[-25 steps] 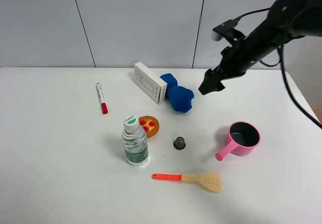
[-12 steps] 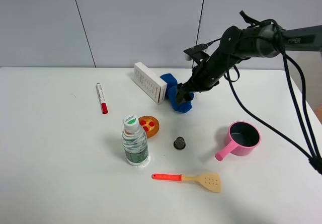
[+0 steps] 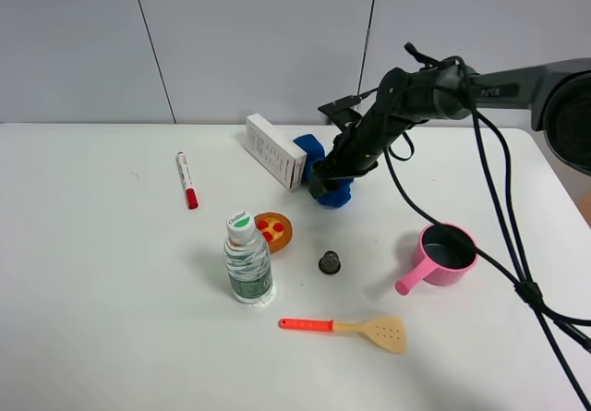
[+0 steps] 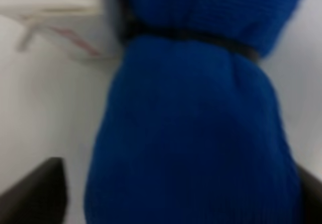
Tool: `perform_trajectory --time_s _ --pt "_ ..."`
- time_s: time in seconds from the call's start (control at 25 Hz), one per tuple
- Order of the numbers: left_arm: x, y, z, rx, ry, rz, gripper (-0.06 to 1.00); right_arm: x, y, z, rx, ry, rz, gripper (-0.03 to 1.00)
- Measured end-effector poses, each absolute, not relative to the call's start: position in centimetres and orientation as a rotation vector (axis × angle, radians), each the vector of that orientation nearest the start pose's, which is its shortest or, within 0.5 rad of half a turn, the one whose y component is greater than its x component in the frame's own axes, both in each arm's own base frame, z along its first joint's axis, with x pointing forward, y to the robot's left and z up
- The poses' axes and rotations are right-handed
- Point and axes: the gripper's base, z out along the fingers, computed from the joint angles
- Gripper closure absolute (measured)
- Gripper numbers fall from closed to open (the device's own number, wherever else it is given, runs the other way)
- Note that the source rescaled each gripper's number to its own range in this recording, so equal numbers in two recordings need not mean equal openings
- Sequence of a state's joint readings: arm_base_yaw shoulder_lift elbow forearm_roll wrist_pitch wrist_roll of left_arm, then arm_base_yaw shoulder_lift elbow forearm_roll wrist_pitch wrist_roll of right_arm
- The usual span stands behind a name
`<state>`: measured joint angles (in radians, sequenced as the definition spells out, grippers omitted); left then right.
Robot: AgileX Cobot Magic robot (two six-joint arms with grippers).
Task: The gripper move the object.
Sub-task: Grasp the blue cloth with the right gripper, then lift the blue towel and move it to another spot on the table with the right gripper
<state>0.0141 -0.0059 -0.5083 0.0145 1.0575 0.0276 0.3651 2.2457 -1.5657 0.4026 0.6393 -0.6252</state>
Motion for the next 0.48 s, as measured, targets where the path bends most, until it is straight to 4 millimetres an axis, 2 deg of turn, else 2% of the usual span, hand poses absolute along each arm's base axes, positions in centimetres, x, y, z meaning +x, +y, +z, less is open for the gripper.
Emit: perform_trajectory --time_s 0.16,0.48 --pt "-0.67 0.11 27.98 0.013 2.027 0.044 -0.06 42.04 19.06 10.96 -0.992 2.580 0.330 0.96" --pt "-0.67 0.11 27.98 0.013 2.027 0.044 -0.06 41.89 18.78 11.53 -0.998 2.610 0.226 0.97"
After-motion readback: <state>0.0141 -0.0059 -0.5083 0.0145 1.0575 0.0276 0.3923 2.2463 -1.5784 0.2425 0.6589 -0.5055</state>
